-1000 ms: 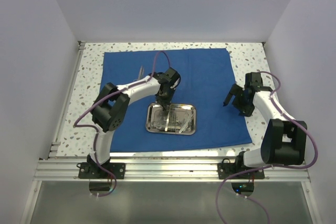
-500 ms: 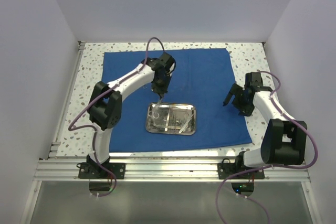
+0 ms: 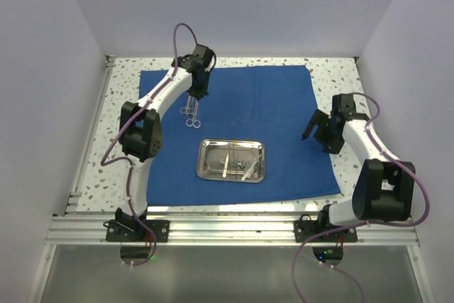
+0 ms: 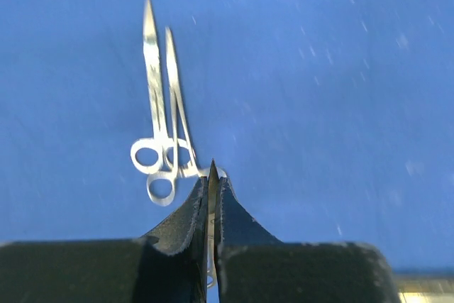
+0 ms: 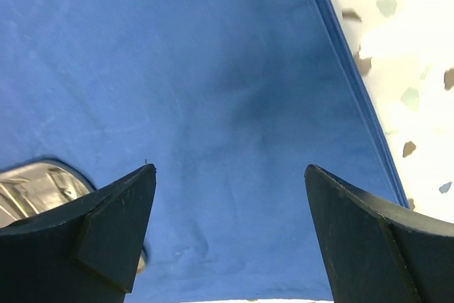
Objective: Open and lay out the surgical kit
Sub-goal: Place the medical item in the surgical kit, then pick up the medical item from the container.
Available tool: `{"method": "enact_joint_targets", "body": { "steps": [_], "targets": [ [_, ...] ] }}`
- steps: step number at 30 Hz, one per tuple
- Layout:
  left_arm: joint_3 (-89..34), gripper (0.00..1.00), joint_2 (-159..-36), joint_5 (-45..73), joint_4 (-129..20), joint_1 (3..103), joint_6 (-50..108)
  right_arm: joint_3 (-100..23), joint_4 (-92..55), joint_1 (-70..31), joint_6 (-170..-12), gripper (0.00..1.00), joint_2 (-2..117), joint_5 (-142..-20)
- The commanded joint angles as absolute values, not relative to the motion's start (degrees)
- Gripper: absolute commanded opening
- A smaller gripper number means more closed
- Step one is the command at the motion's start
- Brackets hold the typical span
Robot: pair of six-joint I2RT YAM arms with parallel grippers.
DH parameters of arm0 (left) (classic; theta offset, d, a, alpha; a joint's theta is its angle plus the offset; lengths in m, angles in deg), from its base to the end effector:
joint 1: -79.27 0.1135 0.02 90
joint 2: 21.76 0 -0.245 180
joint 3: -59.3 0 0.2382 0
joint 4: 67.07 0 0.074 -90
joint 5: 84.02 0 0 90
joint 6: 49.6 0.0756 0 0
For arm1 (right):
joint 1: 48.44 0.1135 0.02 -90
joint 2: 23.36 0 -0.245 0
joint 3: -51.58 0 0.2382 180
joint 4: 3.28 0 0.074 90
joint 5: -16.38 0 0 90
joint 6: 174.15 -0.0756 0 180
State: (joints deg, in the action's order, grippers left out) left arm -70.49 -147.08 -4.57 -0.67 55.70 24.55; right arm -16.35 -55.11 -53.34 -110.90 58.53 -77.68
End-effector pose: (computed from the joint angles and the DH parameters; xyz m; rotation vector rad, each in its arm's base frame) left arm 0.4353 -0.1748 0.2011 0.1161 2.6183 0.0068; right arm 0.2773 -0.0184 0.1623 0.7252 2.6347 0.2062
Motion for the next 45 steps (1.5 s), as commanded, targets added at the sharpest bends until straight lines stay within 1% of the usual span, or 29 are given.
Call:
{"method": "enact_joint_targets", "body": {
  "steps": [1, 2, 3, 4, 5, 6, 7, 8, 11, 13, 16, 17, 18, 19, 20, 22, 24, 26, 27, 29, 30, 32, 35, 39, 41, 45],
  "targets": [
    [-74.99, 0.00, -150.25, -11.24, -6.51, 56.77, 25.91, -20.83, -56.54, -53.36, -110.70, 0.89, 59.52, -78.98],
    [-75.08, 0.01, -150.52, -11.68, -8.69, 57.64, 25.73, -21.53, -56.98, -53.36, -110.96, 0.89, 59.61, -79.24],
    [-74.39, 0.13, -150.78, -12.12, -10.28, 58.00, 25.73, -21.89, -57.07, -53.36, -111.05, 0.89, 59.52, -79.33],
    [-73.77, 0.39, -150.70, -13.00, -11.77, 58.26, 25.47, -22.15, -57.25, -53.36, -110.96, 0.89, 59.43, -79.86],
    [-71.77, 0.54, -150.43, -13.35, -14.92, 58.44, 25.64, -22.77, -57.60, -53.36, -111.22, 0.89, 59.43, -80.12],
    [-70.53, 0.71, -149.13, -13.88, -16.61, 58.44, 25.81, -22.95, -57.69, -53.19, -111.40, 0.88, 59.09, -80.47],
    [-69.82, 0.92, -148.59, -14.76, -17.67, 58.53, 25.90, -23.38, -57.86, -53.01, -111.57, 0.88, 58.73, -81.17],
    [-69.38, 0.99, -148.06, -15.29, -17.85, 58.62, 25.29, -24.00, -57.86, -52.57, -111.66, 0.88, 58.38, -81.53],
    [-67.37, 1.00, -144.91, -16.34, -16.72, 58.62, 23.97, -26.28, -57.78, -47.23, -110.88, 0.89, 56.27, -80.84],
    [-64.38, 1.00, -140.34, -15.83, -16.62, 58.62, 22.83, -27.16, -56.81, -40.46, -110.26, 0.89, 54.52, -80.22],
    [-54.81, 1.00, -131.56, -12.32, -17.59, 58.44, 21.25, -28.04, -54.27, -31.23, -112.10, 0.89, 53.64, -78.64],
    [-48.95, 1.00, -129.10, -10.82, -18.72, 58.44, 21.07, -28.39, -54.00, -28.86, -113.23, 0.89, 53.63, -77.76],
    [-46.20, 1.00, -124.55, -9.50, -18.99, 58.36, 20.72, -28.48, -54.26, -24.92, -114.29, 0.89, 53.63, -74.71],
    [-43.30, 1.00, -122.33, -7.32, -19.26, 58.27, 20.11, -28.40, -54.43, -23.49, -115.43, 0.89, 53.55, -73.89],
    [-37.70, 1.00, -120.13, -5.99, -20.13, 58.01, 20.10, -27.53, -53.83, -20.95, -117.79, 0.88, 53.37, -73.71],
    [-32.92, 1.00, -114.50, -3.44, -20.14, 57.74, 19.84, -27.17, -53.73, -18.39, -120.27, 0.84, 53.28, -72.31],
    [-27.38, 1.00, -109.60, -0.37, -18.65, 57.56, 19.58, -29.26, -55.48, -13.39, -122.21, 0.80, 55.12, -69.95],
    [-22.56, 1.00, -106.59, 1.75, -17.34, 57.13, 18.88, -34.95, -61.51, -9.78, -122.65, 0.75, 58.71, -67.74],
    [-21.05, 1.00, -103.88, 1.93, -17.15, 56.78, 18.44, -36.99, -63.29, -6.72, -122.74, 0.70, 62.82, -66.69],
    [-16.48, 1.00, -100.79, 2.72, -17.41, 56.16, 16.86, -41.03, -66.98, -3.28, -123.35, 0.65, 66.45, -64.22],
    [-15.42, 1.00, -98.25, 3.25, -17.33, 55.98, 16.33, -41.84, -67.53, -2.57, -123.61, 0.59, 69.60, -64.13],
    [-14.36, 1.00, -96.13, 4.13, -15.93, 55.63, 15.01, -42.63, -68.32, -1.07, -125.36, 0.56, 71.81, -63.60],
    [-15.32, 1.00, -93.40, 3.70, -14.43, 55.28, 15.18, -40.45, -66.31, -0.63, -126.78, 0.52, 73.67, -63.34],
    [-18.04, 1.00, -93.65, 1.32, -10.83, 55.28, 16.06, -37.45, -63.84, -0.71, -126.61, 0.46, 74.64, -62.64],
    [-19.62, 1.00, -93.39, 0.53, -8.28, 55.19, 15.97, -36.40, -61.92, -0.71, -125.82, 0.45, 75.78, -63.42],
    [-18.05, 1.00, -91.54, -0.61, -9.15, 55.19, 15.18, -33.94, -56.82, -0.63, -124.85, 0.44, 77.88, -66.76]
  ]
}}
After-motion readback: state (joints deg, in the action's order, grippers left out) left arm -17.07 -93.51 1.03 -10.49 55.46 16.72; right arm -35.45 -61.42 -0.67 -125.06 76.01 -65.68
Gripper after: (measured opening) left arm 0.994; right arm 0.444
